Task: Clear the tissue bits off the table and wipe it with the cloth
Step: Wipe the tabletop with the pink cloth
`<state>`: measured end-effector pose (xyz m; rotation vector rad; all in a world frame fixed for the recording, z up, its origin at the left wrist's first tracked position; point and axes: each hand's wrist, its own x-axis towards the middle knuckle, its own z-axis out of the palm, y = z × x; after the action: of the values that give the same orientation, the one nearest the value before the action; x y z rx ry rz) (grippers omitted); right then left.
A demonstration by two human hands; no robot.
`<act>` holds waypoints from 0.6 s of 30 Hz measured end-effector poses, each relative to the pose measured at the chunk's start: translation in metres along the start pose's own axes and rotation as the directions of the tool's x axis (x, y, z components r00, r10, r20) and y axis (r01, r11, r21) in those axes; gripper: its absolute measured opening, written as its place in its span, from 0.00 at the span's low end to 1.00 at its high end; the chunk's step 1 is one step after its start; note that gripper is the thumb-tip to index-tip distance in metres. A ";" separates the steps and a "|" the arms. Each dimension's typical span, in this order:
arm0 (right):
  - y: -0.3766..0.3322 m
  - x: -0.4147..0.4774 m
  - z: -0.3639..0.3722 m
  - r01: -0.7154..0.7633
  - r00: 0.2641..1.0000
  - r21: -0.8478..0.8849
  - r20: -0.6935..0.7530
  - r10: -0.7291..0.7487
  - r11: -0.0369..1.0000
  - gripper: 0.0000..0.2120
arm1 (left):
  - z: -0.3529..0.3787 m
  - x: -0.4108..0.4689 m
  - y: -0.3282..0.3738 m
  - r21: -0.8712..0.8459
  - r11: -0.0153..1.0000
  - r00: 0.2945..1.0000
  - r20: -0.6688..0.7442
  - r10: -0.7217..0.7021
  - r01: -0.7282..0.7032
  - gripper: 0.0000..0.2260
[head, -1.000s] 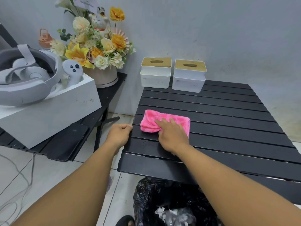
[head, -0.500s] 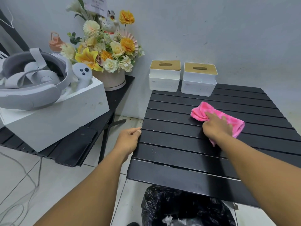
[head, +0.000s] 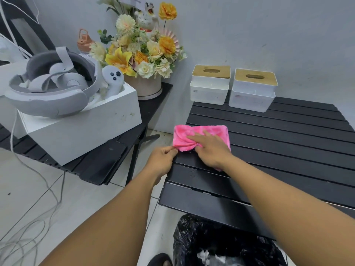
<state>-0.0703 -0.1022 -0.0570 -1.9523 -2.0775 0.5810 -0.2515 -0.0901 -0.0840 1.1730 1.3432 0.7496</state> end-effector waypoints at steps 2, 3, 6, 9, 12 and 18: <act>0.002 -0.017 0.006 0.083 0.996 -0.003 0.030 -0.083 0.997 0.25 | -0.002 -0.001 0.000 0.056 0.998 1.000 0.011 0.003 -0.003 0.11; 0.004 -0.027 0.010 0.131 0.990 -0.007 0.046 -0.130 0.991 0.26 | -0.003 -0.001 -0.001 0.076 0.997 1.000 0.012 0.006 -0.007 0.11; 0.015 -0.054 0.017 0.188 0.978 0.001 0.088 -0.187 0.982 0.27 | -0.002 -0.005 0.000 0.071 0.997 1.000 0.009 0.008 -0.008 0.12; 0.021 -0.061 0.013 0.182 0.978 -0.006 0.104 -0.180 0.983 0.26 | 0.001 -0.010 0.004 0.104 0.994 1.000 -0.004 0.019 -0.018 0.12; 0.013 -0.047 0.012 0.127 0.989 -0.035 0.076 -0.124 0.991 0.27 | 0.001 -0.015 0.005 0.129 0.991 0.999 0.003 0.037 -0.037 0.13; 0.000 -0.024 0.016 0.031 0.999 -0.050 0.042 -0.029 0.998 0.26 | -0.005 -0.021 0.004 0.070 0.998 0.999 0.042 0.006 -0.009 0.12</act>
<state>-0.0752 -0.1278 -0.0684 -1.9487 -2.1626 0.5728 -0.2580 -0.1073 -0.0726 1.2433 1.3402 0.6846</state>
